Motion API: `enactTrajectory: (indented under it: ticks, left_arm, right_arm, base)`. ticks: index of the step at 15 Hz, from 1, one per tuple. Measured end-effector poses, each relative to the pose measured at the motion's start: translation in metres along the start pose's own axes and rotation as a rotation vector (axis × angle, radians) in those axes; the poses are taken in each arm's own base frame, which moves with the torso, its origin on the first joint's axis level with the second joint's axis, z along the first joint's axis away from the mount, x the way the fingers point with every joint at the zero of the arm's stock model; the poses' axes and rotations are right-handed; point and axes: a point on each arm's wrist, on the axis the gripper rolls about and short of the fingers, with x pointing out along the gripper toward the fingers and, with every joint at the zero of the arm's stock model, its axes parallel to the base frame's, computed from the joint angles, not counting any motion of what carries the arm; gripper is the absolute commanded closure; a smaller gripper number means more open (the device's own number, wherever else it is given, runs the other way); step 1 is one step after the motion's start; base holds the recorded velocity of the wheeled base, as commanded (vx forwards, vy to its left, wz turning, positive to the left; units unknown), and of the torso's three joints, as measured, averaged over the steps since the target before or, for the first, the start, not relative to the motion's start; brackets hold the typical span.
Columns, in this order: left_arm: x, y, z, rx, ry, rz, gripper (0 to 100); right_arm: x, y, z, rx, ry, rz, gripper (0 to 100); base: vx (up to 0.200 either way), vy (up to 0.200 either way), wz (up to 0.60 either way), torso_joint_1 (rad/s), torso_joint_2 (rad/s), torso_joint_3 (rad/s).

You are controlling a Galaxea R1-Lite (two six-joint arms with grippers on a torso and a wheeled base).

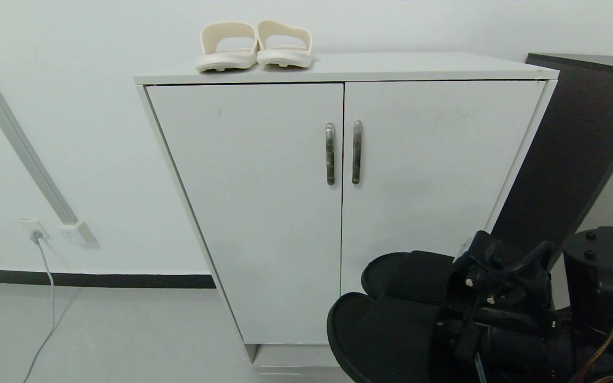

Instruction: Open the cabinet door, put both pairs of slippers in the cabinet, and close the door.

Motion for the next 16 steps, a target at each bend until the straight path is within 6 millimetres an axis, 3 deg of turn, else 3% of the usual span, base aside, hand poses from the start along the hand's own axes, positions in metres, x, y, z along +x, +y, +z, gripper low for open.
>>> enactTrajectory:
  ticks: [4,7,9,16]
  left_arm:
    - [0.048,0.006,0.036,-0.008,0.032,-0.127,0]
    - [0.09,-0.004,0.06,-0.001,0.07,-0.285,0]
    - [0.12,-0.021,0.079,0.0,0.084,-0.393,0]
    - [0.185,-0.09,0.131,-0.121,0.092,-0.714,0]
  right_arm:
    - [0.0,0.0,0.0,-0.001,0.001,-0.001,100]
    - [-0.001,0.0,0.001,-0.002,-0.003,-0.002,100]
    - [-0.001,0.001,-0.001,-0.002,0.0,0.001,100]
    - [-0.001,0.001,-0.008,0.001,0.025,0.006,100]
  base:
    - [0.0,0.0,0.0,0.0,0.0,0.0]
    - [0.0,0.0,0.0,0.0,0.0,0.0]
    - [0.0,0.0,0.0,0.0,0.0,0.0]
    - [0.0,0.0,0.0,0.0,0.0,0.0]
